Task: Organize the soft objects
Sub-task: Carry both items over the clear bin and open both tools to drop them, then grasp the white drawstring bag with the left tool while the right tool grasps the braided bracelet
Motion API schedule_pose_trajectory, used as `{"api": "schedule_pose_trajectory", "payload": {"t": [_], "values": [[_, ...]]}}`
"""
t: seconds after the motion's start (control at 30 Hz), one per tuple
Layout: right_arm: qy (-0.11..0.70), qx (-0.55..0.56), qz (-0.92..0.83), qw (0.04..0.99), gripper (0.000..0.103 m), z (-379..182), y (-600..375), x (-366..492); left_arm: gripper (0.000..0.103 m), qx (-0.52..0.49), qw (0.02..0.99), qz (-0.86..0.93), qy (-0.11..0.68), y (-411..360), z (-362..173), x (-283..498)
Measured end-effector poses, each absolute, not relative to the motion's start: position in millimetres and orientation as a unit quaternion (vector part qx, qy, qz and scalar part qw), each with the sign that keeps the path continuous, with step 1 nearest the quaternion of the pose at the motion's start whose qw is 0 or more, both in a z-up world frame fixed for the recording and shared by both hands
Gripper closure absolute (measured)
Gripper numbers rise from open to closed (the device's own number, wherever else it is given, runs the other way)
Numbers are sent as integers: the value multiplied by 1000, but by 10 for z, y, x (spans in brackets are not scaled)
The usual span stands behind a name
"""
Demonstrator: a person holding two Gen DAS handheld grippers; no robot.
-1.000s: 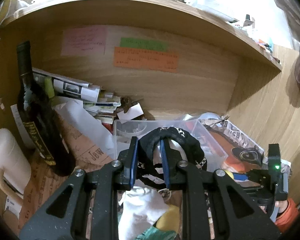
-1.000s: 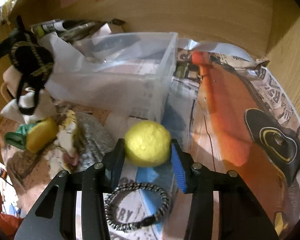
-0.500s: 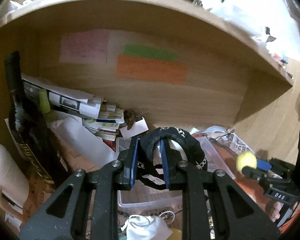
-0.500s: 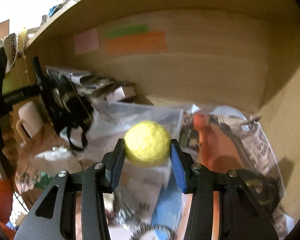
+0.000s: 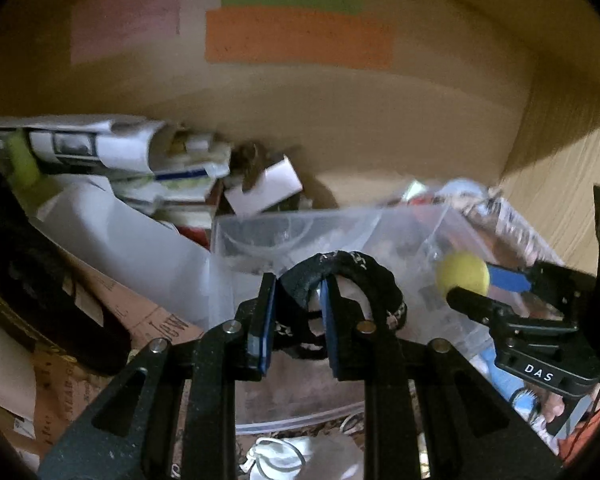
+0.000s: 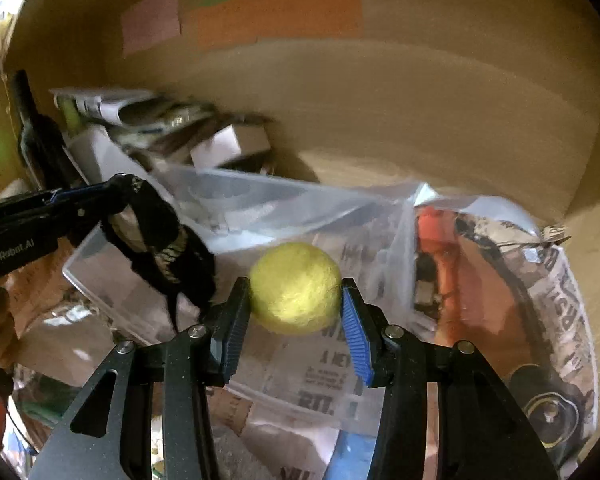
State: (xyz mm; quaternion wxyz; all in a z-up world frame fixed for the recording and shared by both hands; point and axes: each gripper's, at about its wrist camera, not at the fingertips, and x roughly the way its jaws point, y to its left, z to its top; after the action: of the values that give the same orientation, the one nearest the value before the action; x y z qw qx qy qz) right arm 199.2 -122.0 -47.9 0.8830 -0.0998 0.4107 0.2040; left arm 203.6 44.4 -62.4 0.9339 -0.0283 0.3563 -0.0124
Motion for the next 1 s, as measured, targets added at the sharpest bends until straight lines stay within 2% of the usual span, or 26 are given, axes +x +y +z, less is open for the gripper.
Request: {"api": "schedule_pose_trajectory", "payload": {"t": [0.13, 0.17, 0.23, 0.3, 0.37, 0.47, 0.57, 0.77, 1.0], "values": [[417, -114, 202, 879, 60, -544, -1170, 2007, 81, -22, 925, -17, 378, 428, -708, 2060], [420, -116, 202, 877, 59, -550, -1163, 2012, 78, -23, 924, -21, 382, 436, -715, 2054], [420, -118, 203, 876, 52, -539, -1159, 1998, 70, -26, 922, -26, 386, 442, -711, 2040], [409, -120, 203, 882, 43, -486, -1164, 1957, 55, -27, 924, -28, 380, 449, -678, 1983], [394, -123, 201, 888, 35, -415, -1152, 1919, 47, -25, 928, -28, 372, 450, -631, 1938], [373, -122, 202, 897, 29, -264, -1187, 1840, 43, -24, 934, -31, 356, 471, -512, 1810], [353, -116, 208, 905, 20, -98, -1230, 1740, 30, -29, 940, -34, 338, 505, -383, 1670], [316, -102, 214, 918, 16, 162, -1367, 1478, 7, -22, 955, -24, 295, 524, -209, 1331], [299, -95, 205, 927, 5, 183, -1547, 1181, 1, -18, 959, -23, 281, 529, -249, 986]]}}
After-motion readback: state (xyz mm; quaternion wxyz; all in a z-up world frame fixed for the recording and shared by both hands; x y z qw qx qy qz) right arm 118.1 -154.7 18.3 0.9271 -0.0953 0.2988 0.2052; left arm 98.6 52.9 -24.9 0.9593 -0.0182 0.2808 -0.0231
